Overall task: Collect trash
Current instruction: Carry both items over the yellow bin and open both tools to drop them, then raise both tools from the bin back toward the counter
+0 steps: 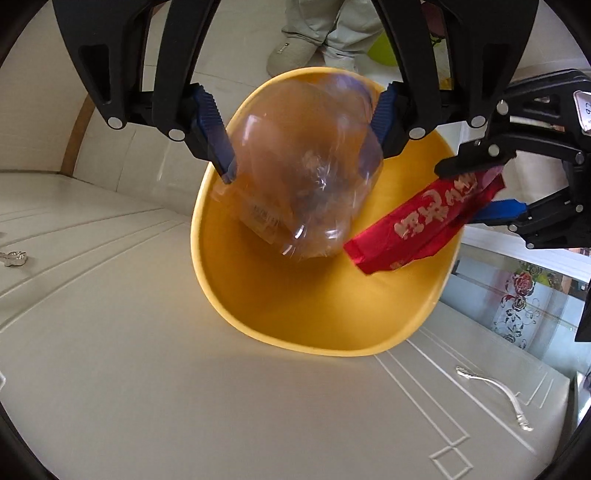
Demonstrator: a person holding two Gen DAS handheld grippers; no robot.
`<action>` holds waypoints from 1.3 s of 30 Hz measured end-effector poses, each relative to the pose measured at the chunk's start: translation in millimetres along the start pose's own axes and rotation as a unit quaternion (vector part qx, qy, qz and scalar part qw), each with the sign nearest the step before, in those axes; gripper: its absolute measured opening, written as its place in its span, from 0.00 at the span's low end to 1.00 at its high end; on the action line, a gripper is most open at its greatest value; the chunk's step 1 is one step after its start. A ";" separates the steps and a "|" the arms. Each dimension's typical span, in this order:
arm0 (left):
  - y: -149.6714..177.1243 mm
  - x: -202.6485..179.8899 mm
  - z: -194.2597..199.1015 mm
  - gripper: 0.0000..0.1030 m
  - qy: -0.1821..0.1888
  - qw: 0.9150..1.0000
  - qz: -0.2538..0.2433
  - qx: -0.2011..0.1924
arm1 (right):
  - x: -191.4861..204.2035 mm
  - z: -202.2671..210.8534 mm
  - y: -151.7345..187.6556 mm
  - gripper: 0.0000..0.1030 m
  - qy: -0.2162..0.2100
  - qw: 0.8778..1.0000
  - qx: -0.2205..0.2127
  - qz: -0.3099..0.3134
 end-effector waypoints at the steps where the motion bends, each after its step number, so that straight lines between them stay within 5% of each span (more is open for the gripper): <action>1: -0.4 0.9 -0.6 0.44 0.000 1.000 0.003 0.001 | -1.5 -0.1 -0.6 0.67 -0.001 1.000 -0.002 -0.004; 8: 0.0 -0.4 5.6 0.56 0.002 1.000 0.007 -0.004 | -8.0 10.9 -10.0 0.69 -0.020 0.999 -0.017 -0.028; 22: 7.3 -1.4 31.4 0.57 0.001 0.999 0.027 -0.019 | -2.4 53.4 -2.7 0.69 -0.016 0.998 -0.048 -0.038; 31: 29.6 -5.1 114.2 0.57 -0.001 0.994 0.070 -0.084 | 32.8 152.1 12.8 0.69 0.005 0.992 -0.122 -0.029; 39: 35.9 -7.9 213.4 0.58 0.002 0.980 0.094 -0.175 | 62.2 256.1 21.5 0.69 0.036 0.977 -0.207 -0.028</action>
Point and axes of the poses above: each gripper's, at about its wrist camera, not at the fingertips, and z roughly against the way its jaws point, x to its left, y to its underside, the point moved 2 cm from there along -z, roughly the way its jaws point, and after that the axes turned 3 degrees about -x, right-handed, at the moved point
